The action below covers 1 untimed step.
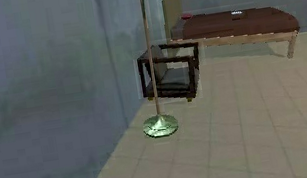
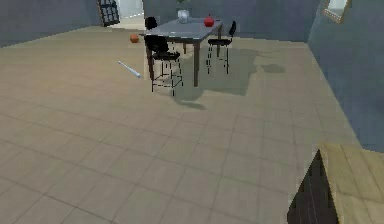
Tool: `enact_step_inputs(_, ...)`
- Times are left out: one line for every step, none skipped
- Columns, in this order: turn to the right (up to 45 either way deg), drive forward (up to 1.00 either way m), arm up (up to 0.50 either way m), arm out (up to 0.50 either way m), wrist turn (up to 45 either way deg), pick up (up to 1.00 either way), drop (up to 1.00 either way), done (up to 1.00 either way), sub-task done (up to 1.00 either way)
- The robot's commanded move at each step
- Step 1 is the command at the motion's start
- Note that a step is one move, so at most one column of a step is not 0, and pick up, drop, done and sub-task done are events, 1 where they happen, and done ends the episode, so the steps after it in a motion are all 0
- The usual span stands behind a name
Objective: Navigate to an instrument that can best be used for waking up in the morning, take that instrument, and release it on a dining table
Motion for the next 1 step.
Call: enact_step_inputs(18.0,0.0,0.0,0.0,0.0,0.0,0.0,0.0,0.0)
